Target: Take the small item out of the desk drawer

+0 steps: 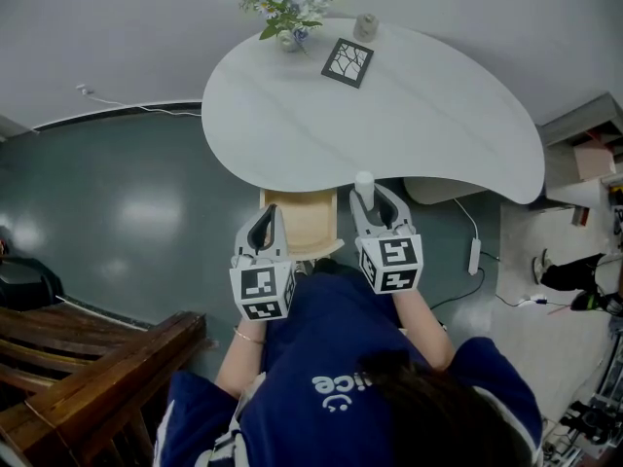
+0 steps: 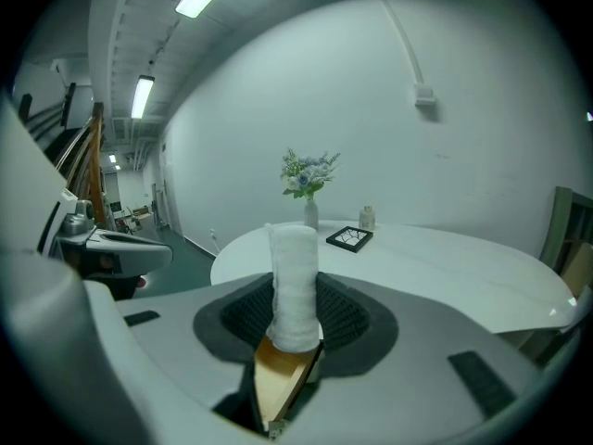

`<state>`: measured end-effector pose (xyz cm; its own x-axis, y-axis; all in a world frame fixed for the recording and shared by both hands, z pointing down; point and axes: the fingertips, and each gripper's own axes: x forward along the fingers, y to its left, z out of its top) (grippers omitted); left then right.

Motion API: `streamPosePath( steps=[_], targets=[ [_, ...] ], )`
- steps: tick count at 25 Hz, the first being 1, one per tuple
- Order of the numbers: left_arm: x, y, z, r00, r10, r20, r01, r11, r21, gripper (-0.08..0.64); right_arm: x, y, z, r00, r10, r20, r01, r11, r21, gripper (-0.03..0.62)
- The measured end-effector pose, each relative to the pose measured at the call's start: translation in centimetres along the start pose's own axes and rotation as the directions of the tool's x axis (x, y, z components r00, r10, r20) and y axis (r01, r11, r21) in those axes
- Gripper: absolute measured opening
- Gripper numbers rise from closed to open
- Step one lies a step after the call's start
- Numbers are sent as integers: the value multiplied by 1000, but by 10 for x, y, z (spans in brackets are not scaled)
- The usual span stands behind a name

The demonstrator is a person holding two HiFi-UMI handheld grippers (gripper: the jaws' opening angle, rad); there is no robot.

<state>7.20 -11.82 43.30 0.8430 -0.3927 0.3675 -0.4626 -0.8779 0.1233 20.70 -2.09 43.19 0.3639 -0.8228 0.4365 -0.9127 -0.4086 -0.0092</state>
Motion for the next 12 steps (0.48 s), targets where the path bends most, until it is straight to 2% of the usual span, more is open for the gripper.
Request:
streamPosePath(
  steps=[12],
  targets=[
    [4,3,2,1000,12,3,-12,1000,-5,3,5,-1,-1,1000,7,3,-7,1000,-3,138]
  ],
)
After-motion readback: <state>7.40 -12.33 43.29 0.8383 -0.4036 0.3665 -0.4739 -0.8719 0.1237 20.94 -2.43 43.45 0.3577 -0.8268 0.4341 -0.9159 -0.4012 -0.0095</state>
